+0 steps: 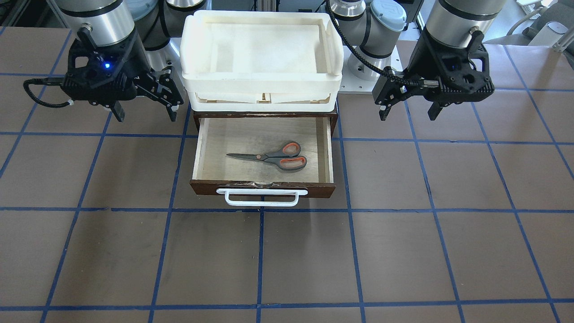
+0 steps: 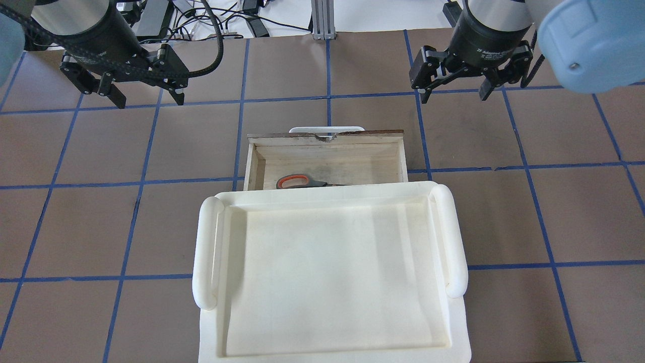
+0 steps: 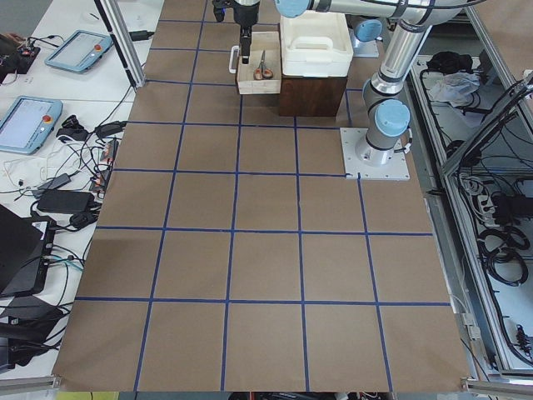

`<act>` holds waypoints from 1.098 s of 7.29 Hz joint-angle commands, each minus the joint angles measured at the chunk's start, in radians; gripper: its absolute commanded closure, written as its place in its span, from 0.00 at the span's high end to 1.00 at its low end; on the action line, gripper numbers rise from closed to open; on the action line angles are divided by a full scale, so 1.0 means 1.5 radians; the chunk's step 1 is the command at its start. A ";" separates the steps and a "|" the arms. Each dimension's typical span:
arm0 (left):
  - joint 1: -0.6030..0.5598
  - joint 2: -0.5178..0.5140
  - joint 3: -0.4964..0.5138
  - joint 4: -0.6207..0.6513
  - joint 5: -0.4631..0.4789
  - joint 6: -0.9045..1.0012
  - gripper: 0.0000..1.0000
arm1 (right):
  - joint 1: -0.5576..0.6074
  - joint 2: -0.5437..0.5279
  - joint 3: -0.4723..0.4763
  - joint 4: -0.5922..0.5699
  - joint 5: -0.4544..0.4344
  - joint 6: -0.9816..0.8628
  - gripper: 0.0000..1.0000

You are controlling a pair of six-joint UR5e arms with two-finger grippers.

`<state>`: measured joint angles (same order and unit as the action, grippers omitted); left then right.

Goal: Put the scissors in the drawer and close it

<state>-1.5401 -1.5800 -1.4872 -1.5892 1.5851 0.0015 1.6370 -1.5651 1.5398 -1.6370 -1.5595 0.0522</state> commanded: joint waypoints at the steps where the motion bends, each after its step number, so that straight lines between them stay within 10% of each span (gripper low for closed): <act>1: 0.000 0.000 -0.001 0.000 0.000 0.000 1.00 | 0.000 -0.012 0.010 -0.008 -0.003 0.010 1.00; 8: 0.000 0.000 -0.001 0.000 0.000 0.000 1.00 | 0.001 -0.012 0.028 -0.084 -0.003 0.000 1.00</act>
<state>-1.5401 -1.5800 -1.4879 -1.5892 1.5846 0.0002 1.6383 -1.5815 1.5800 -1.7619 -1.5632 0.0528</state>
